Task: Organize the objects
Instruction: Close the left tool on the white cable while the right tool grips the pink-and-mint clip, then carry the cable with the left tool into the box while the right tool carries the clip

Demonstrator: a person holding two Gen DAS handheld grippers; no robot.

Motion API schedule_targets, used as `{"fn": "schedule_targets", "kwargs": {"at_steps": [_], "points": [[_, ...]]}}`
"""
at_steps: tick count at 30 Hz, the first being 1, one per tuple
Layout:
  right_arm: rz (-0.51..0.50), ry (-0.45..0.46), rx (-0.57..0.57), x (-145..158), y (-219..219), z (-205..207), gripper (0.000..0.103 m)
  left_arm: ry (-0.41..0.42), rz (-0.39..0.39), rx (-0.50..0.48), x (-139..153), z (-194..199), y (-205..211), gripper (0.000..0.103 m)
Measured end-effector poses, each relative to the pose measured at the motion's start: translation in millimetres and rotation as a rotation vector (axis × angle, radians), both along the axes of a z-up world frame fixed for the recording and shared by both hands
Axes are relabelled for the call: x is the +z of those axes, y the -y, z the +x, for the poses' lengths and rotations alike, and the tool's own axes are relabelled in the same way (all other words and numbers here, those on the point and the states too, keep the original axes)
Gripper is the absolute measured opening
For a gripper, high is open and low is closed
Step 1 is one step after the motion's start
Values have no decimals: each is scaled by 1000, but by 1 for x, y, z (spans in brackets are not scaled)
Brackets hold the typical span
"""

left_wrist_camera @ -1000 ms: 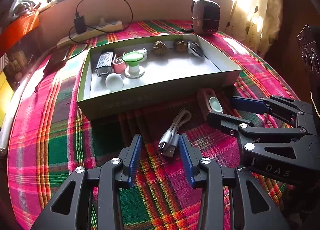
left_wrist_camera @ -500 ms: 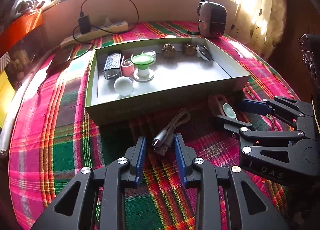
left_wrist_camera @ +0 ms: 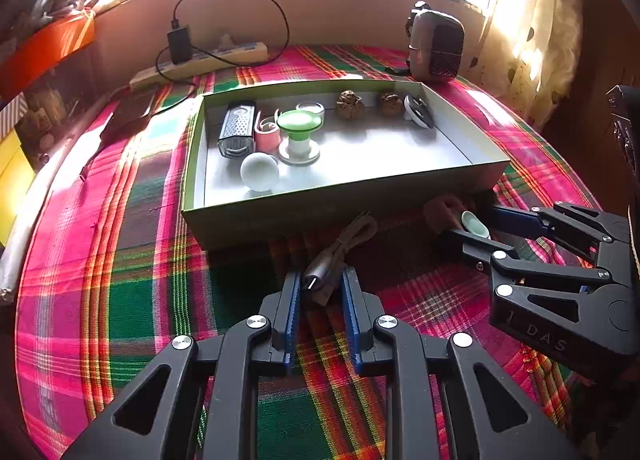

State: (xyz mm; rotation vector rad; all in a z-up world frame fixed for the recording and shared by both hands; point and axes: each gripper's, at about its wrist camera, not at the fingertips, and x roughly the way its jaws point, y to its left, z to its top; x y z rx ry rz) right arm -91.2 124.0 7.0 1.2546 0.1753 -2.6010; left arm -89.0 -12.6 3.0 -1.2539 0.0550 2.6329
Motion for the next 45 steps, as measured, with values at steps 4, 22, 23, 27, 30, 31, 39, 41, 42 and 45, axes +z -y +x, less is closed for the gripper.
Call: {"fn": "schedule_targets", "kwargs": {"at_steps": [4,22,23,27,30,31,39,41,42,45], "points": [[-9,-1,-6,1,-3,0,30,2,11,8,0,0,1,18],[-48,1,8,2,-7,9,20,9,50,12,1,7,2,15],[-51,1,10,2,-8,10,20,6,51,12,2,8,1,14],[-53,1,15,2,-7,14,20,5,53,-2,3,11,-3,12],[-55,2,12,2,-8,15,20,12,67,-10,2,10,-5,12],[-57,2,10,2,-9,15,20,15,74,-11,2,9,-4,12],[-62,7,1,1,-11,15,20,19,44,-25,1,1,-12,27],[-62,8,3,1,-11,15,20,20,42,-24,1,-2,-14,27],[-62,8,4,1,-11,15,20,22,48,-23,1,-3,-14,27],[-63,8,4,1,-11,14,20,22,47,-19,1,-5,-15,26]]}}
